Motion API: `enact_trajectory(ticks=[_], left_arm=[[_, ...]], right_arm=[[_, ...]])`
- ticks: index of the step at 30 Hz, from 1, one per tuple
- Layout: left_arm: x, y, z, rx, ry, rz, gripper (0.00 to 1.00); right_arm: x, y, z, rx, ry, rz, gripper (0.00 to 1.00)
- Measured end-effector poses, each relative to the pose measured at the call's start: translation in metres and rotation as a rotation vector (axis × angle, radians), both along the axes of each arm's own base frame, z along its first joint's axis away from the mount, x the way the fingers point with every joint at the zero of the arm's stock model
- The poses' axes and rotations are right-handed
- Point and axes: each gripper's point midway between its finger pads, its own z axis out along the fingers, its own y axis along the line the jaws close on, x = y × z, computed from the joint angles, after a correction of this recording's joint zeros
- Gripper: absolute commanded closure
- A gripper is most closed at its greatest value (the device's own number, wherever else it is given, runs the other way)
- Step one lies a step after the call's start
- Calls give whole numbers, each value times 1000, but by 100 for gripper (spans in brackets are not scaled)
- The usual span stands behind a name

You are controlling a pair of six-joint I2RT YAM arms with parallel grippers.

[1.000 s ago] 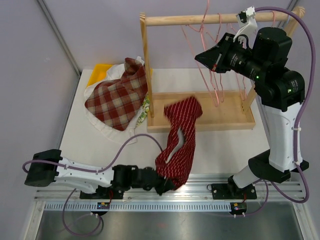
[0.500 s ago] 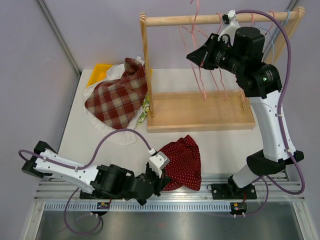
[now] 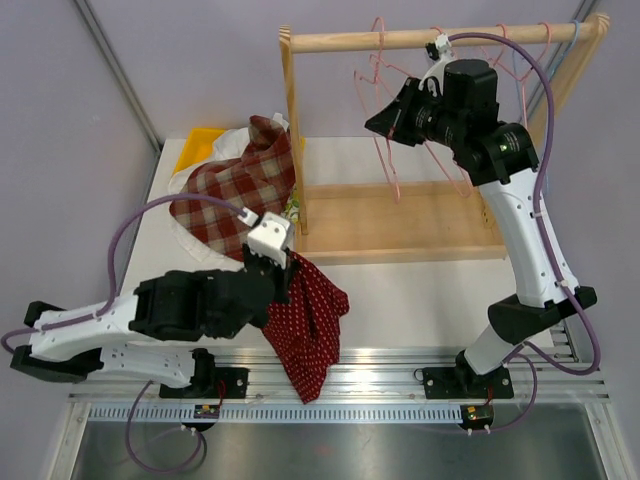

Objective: Remove the skirt from the hanger

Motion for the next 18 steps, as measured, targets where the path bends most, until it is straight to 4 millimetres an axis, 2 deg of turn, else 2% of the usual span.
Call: enact_trajectory(ticks=[5,6,7,8,9,10,13,17,18], left_arm=[[64,46,51,34,-91,189,100],[78,56,64,32,-111,224,100],[91,67,75,35,-127,271,100],[105,78,89,34,-146,314,100],[119,88,104,30,-164,353,100],[136,103,117,30,-180,407,100],[181,132,162,26,-234,526,100],[251,154,225,-24,-355,621,100],[265,159,230,-32,-376,642,100]], right_arm=[[-11,-5,-19,-18,47,-2,100],[-14,-7,-19,-16,44,-3,85],[-18,-9,-18,-12,43,-5,65],[-23,-11,-17,-8,41,-5,41],[-30,-14,-15,-2,39,-6,4],[-37,-16,-12,5,33,-7,1],[-56,-26,-2,12,-3,-9,1],[-85,-41,3,30,-42,-13,1],[-90,-43,1,30,-41,-13,1]])
